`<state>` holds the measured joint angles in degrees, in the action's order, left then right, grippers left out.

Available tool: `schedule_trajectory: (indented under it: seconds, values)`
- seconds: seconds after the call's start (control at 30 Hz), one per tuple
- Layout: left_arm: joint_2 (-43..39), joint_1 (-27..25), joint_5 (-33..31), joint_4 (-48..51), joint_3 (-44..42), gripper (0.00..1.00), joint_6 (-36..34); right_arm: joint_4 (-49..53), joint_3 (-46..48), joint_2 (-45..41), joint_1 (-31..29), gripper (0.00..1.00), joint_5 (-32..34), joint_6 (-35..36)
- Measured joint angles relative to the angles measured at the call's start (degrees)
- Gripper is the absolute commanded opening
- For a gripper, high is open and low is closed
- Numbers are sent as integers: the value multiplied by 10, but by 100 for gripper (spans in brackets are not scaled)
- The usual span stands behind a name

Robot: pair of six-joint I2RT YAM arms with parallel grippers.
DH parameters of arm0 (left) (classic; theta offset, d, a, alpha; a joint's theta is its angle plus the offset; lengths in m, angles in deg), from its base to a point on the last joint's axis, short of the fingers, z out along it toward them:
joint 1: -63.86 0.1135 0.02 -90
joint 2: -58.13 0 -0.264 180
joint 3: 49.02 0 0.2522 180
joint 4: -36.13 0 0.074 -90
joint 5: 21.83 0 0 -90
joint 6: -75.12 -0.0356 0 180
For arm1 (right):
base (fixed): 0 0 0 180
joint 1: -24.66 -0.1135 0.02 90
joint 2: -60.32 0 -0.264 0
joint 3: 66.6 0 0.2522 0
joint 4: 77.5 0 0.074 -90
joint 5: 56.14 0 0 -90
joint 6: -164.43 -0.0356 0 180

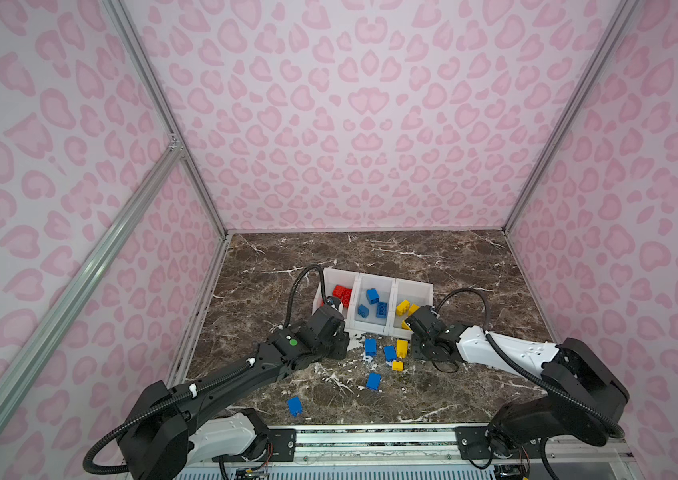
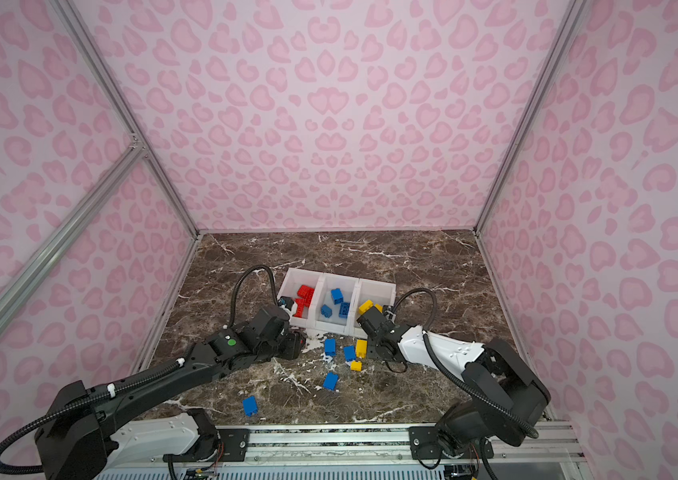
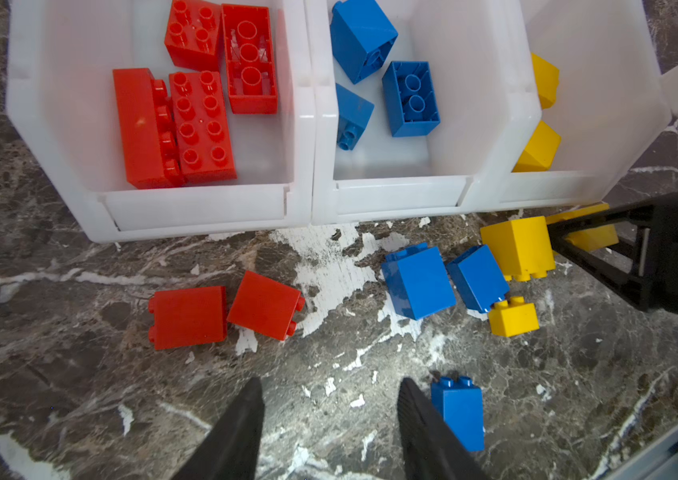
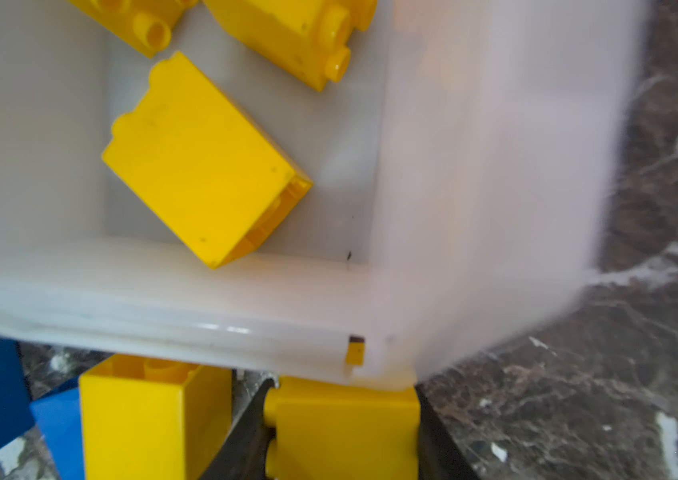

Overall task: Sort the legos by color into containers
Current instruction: 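Grasp a yellow 2x2 brick beside the bin with the right gripper, then carry the yellow brick into the yellow compartment and open the right gripper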

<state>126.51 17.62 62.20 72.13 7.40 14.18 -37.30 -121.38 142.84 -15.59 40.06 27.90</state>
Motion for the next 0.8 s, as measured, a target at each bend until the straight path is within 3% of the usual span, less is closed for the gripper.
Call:
schedule_trajectory:
  seconds: [0.43,0.8]
  values:
    - [4,0,0,0,0,54,2,64,-73,-94,-26,43,35,7]
    - [-21,-3,-1,0,-2,55,9,74,-244,80,74,44,7,116]
